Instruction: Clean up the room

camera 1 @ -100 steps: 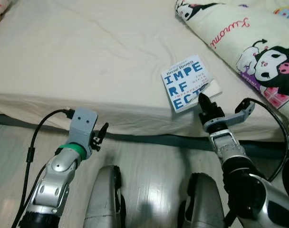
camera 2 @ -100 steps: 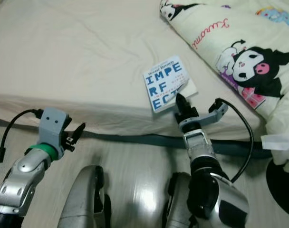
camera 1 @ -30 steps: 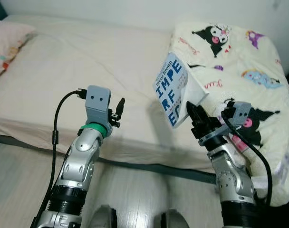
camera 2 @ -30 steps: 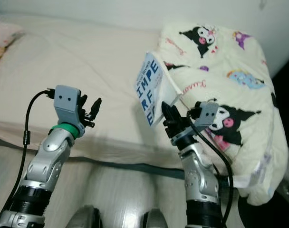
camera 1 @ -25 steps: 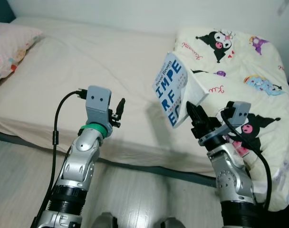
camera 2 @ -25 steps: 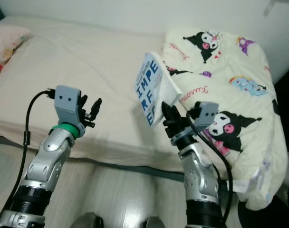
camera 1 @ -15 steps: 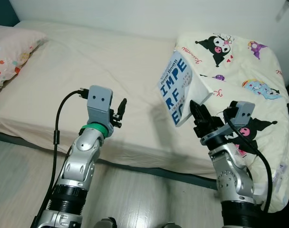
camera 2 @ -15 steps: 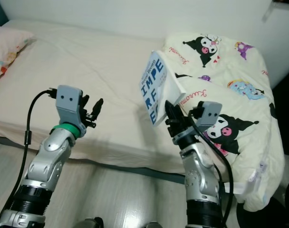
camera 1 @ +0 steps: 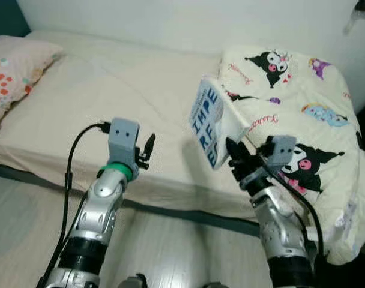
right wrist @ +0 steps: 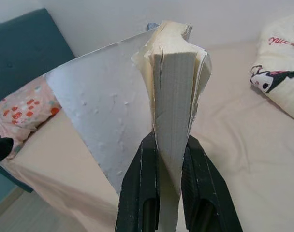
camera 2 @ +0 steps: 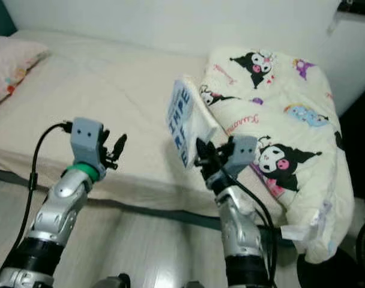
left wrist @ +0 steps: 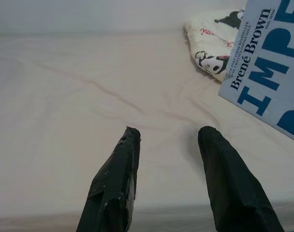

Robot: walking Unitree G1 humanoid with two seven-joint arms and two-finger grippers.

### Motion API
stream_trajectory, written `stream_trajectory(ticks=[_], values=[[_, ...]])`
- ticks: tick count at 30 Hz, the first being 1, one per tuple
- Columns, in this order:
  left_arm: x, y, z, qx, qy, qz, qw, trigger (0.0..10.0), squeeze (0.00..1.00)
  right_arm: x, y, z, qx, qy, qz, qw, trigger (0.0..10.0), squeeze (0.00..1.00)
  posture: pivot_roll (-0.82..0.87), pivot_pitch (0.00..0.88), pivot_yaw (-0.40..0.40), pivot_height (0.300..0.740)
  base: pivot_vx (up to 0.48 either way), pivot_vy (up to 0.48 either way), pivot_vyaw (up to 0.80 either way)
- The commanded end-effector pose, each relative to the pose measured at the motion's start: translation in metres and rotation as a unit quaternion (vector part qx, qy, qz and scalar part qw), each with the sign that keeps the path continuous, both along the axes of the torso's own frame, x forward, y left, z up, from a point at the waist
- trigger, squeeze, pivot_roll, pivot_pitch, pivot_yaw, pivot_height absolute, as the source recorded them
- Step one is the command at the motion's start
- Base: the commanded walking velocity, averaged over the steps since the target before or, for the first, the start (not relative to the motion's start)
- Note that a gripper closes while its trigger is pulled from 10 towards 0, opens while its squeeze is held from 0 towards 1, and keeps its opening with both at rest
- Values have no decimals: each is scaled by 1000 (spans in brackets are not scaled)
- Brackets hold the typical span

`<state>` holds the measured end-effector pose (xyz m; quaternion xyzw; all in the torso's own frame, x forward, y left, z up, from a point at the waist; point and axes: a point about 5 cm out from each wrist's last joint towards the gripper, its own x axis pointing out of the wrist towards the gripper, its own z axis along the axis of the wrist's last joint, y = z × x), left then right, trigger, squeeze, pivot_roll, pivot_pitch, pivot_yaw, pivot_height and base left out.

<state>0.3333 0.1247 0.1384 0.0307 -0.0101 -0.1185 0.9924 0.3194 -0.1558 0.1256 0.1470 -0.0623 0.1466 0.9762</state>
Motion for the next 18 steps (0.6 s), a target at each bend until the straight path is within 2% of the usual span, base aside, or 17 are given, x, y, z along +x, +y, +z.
stream_trajectory(ticks=[1,9,18], values=[[-1,-1,-4,10,5,-3,1000,10000,0,0,1,7,3,-24,-5,1000,10000,0,2,47,46,724,0,0,0],[2,-2,-2,6,0,-5,1000,10000,0,1,1,5,2,-26,-7,1000,10000,0,2,45,44,724,0,0,0],[3,-2,-1,4,-3,-5,1000,10000,0,3,2,5,2,-30,-7,1000,10000,0,9,42,47,724,0,406,0]])
